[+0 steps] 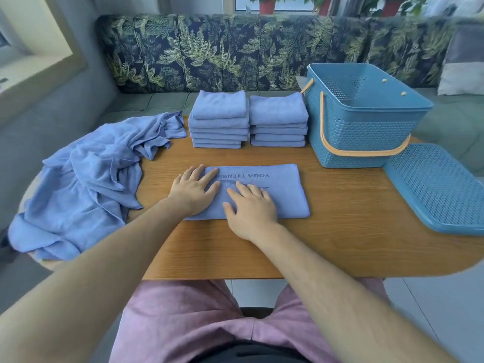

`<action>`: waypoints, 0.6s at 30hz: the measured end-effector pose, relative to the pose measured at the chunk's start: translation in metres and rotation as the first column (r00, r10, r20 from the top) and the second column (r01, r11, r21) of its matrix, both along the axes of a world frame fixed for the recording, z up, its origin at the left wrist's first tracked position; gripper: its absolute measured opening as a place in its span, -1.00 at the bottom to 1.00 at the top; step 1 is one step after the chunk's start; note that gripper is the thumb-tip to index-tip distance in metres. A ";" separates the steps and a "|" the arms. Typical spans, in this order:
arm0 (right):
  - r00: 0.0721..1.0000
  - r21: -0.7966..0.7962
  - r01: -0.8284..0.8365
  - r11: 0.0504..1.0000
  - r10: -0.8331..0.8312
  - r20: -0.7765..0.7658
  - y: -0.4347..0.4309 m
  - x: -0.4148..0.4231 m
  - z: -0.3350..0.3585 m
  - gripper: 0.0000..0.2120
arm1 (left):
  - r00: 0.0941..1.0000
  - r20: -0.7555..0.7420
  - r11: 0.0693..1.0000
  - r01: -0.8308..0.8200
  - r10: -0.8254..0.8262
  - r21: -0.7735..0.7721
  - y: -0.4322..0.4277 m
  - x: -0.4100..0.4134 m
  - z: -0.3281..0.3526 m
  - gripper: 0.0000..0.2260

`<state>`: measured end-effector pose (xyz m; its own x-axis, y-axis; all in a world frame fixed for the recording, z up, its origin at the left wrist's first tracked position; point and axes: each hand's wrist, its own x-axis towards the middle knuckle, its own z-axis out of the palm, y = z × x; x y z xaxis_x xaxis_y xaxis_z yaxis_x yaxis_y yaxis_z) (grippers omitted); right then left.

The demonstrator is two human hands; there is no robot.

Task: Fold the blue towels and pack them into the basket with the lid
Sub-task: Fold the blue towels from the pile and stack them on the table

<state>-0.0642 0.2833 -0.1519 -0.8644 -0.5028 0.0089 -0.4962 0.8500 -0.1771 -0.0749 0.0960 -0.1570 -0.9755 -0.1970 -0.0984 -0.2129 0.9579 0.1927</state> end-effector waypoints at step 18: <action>0.956 -0.270 -0.268 0.925 0.290 0.042 0.143 0.017 -0.005 -0.65 | 0.789 -0.384 0.798 0.574 -0.480 0.184 0.040 0.087 -0.008 -0.71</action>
<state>-0.0468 0.4265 -0.1567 -0.6926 -0.7132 0.1078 -0.6817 0.5984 -0.4211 0.0125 0.1363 -0.1652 -0.9042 0.3467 0.2494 0.4243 0.7956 0.4325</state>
